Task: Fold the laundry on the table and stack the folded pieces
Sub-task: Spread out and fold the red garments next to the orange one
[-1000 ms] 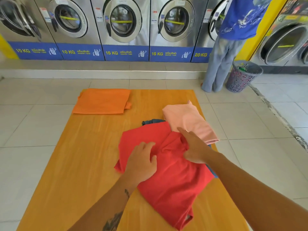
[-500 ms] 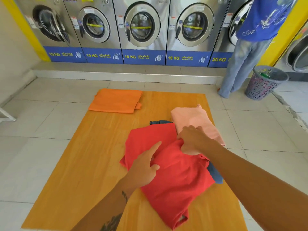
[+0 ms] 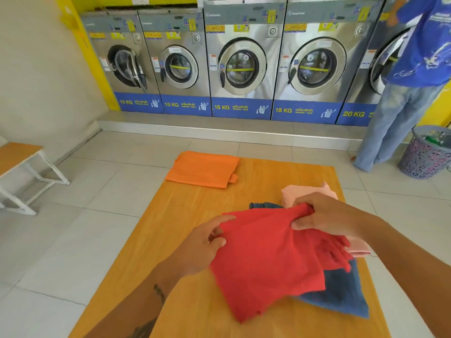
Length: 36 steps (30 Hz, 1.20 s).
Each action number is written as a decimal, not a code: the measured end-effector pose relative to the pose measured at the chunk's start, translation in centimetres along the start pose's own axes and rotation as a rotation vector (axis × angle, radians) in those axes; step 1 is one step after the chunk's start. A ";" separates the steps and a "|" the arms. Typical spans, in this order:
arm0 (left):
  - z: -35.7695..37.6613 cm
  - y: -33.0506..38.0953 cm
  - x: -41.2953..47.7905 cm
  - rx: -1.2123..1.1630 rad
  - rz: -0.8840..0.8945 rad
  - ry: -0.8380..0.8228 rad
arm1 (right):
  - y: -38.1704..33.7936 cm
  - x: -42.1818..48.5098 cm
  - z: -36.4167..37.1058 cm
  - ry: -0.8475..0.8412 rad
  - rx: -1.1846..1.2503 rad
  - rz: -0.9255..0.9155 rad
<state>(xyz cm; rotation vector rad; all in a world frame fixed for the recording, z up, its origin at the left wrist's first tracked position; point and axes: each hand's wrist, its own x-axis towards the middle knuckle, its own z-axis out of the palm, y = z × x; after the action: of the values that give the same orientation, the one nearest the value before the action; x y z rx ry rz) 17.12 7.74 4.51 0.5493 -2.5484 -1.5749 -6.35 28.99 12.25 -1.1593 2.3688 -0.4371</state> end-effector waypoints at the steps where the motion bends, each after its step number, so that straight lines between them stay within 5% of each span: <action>1: -1.0 0.0 -0.1 -0.008 0.013 0.023 | -0.8 0.6 -0.1 0.012 -0.048 0.003; 3: -3.4 -0.1 -0.3 -0.048 0.029 0.101 | -2.7 1.9 -0.3 -0.011 -0.032 0.026; 10: -13.7 -3.1 2.8 -0.179 0.010 0.495 | -9.7 9.2 2.4 -0.106 0.683 0.028; 15: -20.2 -7.1 6.9 -0.183 -0.091 0.484 | -13.5 16.4 7.1 -0.132 0.955 0.223; 19: -24.3 -11.5 11.3 -0.198 -0.209 0.290 | -13.5 21.4 10.8 -0.231 1.032 0.371; 23: -24.2 -15.6 16.6 -0.029 -0.248 0.202 | -13.0 24.7 13.6 -0.190 0.825 0.495; 29: -18.1 -20.3 17.9 0.553 0.003 0.189 | -14.1 25.7 16.8 0.214 -0.203 0.335; 32: -16.7 -22.5 16.1 0.650 0.100 0.227 | -15.3 24.6 19.6 0.047 -0.226 0.139; 36: -16.1 -23.3 16.1 0.622 0.069 0.306 | -13.7 23.9 22.3 -0.124 -0.364 0.164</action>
<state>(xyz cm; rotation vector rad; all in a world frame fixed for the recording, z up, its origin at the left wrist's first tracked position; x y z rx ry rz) 12.29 -20.86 -10.29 0.6767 -2.7320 -0.5867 1.75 -0.03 -6.44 -1.0918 2.4713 0.1247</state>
